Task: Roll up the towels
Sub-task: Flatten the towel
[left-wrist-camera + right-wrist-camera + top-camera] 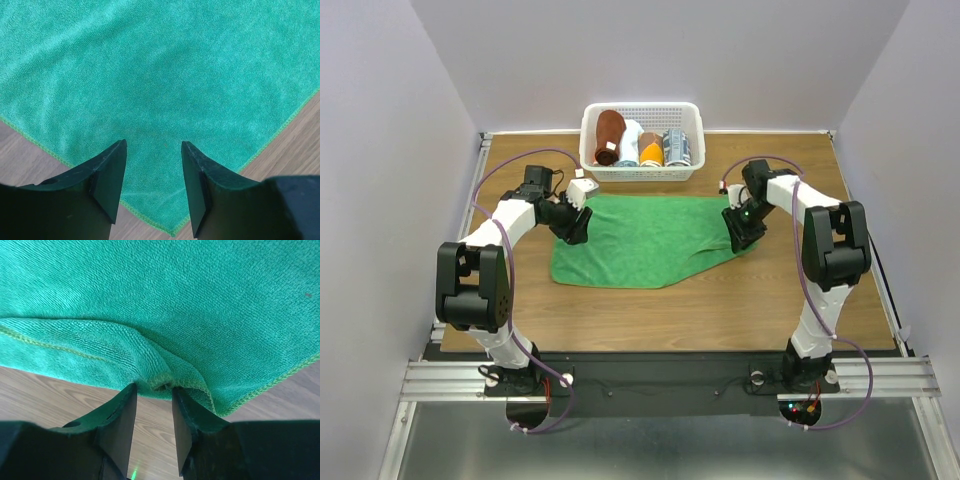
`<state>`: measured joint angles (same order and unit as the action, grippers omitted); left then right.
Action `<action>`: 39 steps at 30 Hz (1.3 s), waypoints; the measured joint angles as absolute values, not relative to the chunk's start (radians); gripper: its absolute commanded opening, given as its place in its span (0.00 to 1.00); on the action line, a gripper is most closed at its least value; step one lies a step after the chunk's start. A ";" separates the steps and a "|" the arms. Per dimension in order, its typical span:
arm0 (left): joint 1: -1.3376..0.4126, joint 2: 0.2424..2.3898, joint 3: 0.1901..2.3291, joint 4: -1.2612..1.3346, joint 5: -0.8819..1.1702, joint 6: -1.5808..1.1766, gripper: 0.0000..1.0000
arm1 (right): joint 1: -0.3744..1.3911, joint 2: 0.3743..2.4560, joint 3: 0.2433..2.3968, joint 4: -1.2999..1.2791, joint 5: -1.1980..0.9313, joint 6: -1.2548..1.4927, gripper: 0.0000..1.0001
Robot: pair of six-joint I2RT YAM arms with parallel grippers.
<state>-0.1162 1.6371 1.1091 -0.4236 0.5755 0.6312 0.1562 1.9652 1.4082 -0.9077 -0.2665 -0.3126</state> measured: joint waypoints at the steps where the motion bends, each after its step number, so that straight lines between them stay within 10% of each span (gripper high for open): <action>1: -0.116 1.637 1.109 -0.421 0.575 0.630 0.59 | 0.155 1.966 1.411 -0.908 -0.271 -0.309 0.39; 15: -0.116 1.637 1.106 -0.408 0.576 0.628 0.59 | 0.147 1.968 1.447 -0.902 -0.315 -0.263 0.32; 20: -0.116 1.637 1.106 -0.408 0.576 0.627 0.59 | 0.139 1.974 1.447 -0.901 -0.313 -0.258 0.01; 39: -0.116 1.627 1.106 -0.424 0.561 0.659 0.59 | 0.091 1.707 1.269 -1.151 -0.311 -0.524 0.01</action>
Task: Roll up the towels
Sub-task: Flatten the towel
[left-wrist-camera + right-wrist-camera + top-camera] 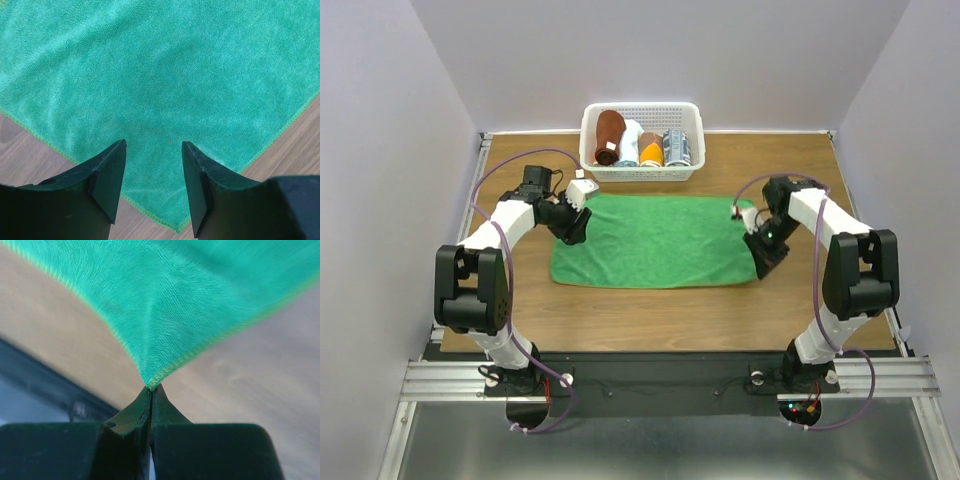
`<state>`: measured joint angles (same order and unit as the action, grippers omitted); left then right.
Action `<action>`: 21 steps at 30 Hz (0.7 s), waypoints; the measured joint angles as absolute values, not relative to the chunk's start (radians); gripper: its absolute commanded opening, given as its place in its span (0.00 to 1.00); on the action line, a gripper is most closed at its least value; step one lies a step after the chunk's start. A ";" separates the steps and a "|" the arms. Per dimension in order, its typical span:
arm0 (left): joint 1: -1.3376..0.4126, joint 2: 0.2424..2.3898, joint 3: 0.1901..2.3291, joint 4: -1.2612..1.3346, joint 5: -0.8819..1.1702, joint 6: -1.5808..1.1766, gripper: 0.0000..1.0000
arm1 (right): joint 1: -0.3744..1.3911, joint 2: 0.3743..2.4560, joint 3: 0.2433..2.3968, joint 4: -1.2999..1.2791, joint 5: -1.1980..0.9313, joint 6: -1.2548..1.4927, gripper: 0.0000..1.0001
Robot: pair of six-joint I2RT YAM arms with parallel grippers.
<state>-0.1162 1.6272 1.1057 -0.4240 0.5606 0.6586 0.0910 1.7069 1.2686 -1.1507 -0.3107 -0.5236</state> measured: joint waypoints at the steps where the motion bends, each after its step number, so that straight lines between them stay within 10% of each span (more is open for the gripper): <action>1: -0.116 1.623 1.105 -0.427 0.557 0.665 0.59 | 0.091 1.705 1.237 -1.176 -0.310 -0.549 0.01; 6: -0.116 1.604 1.082 -0.432 0.545 0.694 0.59 | 0.104 1.729 1.083 -1.278 -0.276 -0.644 0.47; 21: -0.109 1.540 0.967 -0.520 0.432 0.831 0.28 | 0.141 1.730 1.290 -1.268 -0.284 -0.595 0.15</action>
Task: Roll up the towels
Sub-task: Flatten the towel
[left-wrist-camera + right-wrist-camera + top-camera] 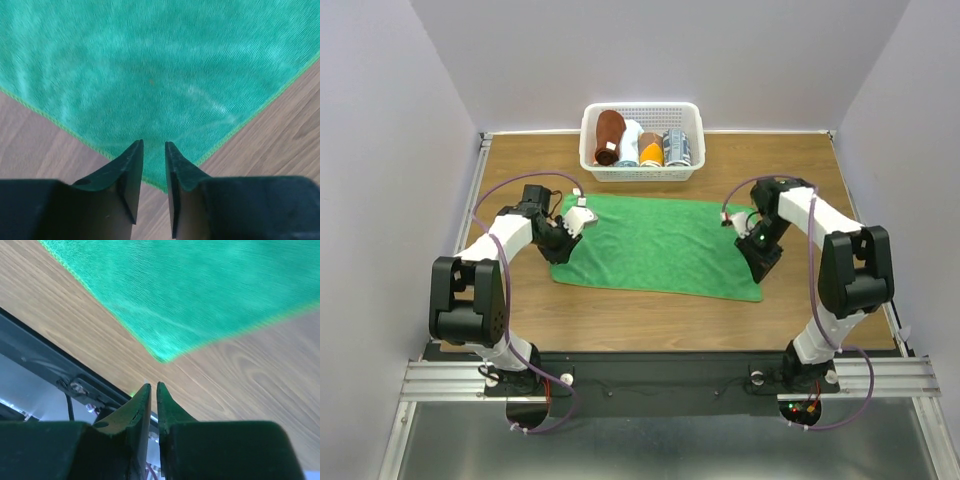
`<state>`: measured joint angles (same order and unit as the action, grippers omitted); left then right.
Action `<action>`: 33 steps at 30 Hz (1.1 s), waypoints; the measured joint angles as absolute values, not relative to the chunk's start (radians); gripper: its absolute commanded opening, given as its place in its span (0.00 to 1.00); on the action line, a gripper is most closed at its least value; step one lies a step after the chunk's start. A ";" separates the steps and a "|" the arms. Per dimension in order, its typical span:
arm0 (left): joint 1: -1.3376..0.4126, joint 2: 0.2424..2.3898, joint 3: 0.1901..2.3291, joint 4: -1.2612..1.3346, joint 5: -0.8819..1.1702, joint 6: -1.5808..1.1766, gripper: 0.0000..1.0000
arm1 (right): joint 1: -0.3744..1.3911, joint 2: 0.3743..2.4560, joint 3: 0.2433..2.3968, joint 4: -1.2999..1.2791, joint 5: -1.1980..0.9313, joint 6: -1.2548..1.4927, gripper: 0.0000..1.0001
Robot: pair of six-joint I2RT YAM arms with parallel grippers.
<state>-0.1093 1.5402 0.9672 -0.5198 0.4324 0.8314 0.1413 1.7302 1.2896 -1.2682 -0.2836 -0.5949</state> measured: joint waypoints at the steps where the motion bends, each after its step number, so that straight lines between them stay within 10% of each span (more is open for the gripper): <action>1: -0.106 1.540 0.961 -0.527 0.417 0.842 0.27 | 0.161 1.729 1.253 -1.245 -0.285 -0.585 0.15; 33: 0.030 1.494 0.817 -0.594 0.297 1.035 0.13 | 0.241 1.802 1.021 -1.105 -0.069 -0.533 0.12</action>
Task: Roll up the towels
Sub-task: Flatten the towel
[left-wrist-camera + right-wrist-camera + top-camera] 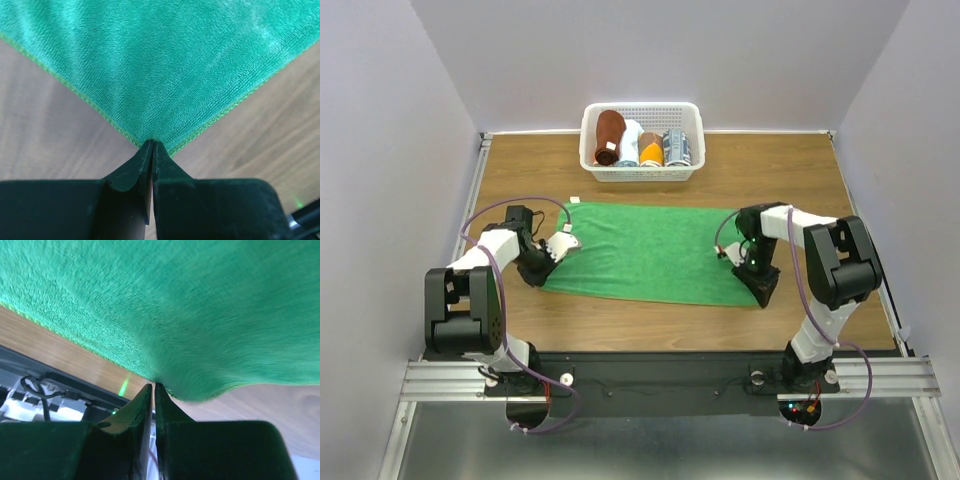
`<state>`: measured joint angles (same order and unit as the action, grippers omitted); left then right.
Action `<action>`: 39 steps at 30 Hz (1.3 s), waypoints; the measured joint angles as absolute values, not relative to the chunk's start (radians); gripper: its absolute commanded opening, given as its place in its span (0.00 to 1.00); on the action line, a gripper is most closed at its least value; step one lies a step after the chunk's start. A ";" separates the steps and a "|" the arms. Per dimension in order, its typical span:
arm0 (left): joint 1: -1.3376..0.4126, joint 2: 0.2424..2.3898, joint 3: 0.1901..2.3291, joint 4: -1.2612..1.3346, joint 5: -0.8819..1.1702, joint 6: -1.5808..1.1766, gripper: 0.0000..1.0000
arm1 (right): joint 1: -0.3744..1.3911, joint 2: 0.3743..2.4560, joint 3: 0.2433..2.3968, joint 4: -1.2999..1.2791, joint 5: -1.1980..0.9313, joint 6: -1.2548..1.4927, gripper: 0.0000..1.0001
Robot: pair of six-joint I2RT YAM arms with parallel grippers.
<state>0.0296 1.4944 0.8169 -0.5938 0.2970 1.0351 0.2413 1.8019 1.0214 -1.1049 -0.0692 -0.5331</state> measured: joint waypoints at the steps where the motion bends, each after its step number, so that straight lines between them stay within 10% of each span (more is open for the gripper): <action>1: 0.028 1.489 0.814 -0.602 0.299 1.037 0.13 | 0.241 1.807 1.031 -1.106 -0.068 -0.539 0.13; 28: -0.110 1.442 0.832 -0.810 0.332 0.992 0.19 | 0.236 1.773 1.204 -1.141 -0.056 -0.688 0.21; 39: -0.049 1.429 1.000 -0.735 0.411 0.897 0.38 | 0.236 1.762 1.277 -1.122 -0.160 -0.601 0.21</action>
